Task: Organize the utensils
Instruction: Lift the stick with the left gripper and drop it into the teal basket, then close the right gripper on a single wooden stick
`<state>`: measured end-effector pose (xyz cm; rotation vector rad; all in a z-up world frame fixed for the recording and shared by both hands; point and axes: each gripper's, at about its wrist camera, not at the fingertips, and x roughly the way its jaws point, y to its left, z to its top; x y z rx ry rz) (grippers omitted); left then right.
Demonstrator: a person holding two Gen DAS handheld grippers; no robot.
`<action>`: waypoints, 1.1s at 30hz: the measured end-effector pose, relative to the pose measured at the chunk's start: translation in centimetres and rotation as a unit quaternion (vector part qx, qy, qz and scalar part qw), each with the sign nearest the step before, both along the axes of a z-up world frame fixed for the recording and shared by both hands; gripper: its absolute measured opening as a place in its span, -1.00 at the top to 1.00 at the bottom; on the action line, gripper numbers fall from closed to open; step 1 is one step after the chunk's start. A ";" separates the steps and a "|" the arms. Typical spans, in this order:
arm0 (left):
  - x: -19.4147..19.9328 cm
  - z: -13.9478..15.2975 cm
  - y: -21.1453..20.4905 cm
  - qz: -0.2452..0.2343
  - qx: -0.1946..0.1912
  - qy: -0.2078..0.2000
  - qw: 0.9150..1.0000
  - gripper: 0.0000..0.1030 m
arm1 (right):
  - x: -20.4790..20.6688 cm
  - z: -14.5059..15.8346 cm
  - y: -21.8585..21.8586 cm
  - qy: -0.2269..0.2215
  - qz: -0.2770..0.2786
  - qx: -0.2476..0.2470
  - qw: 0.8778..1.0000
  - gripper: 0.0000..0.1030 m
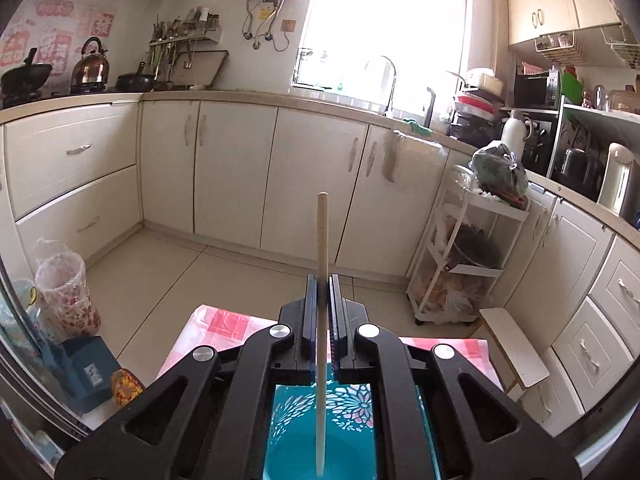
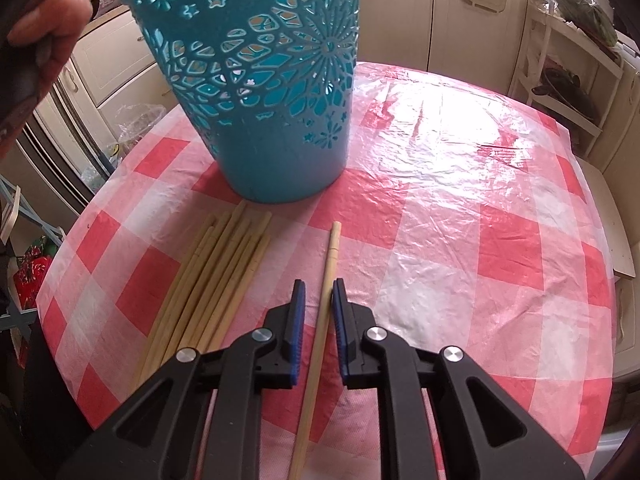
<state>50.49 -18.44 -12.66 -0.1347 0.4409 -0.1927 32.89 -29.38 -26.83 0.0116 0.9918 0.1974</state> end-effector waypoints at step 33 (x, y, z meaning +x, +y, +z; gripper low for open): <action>-15.8 -10.9 15.0 0.047 0.030 0.177 0.983 -0.49 | -5.7 5.3 -3.0 -0.061 -0.020 0.183 0.981 0.88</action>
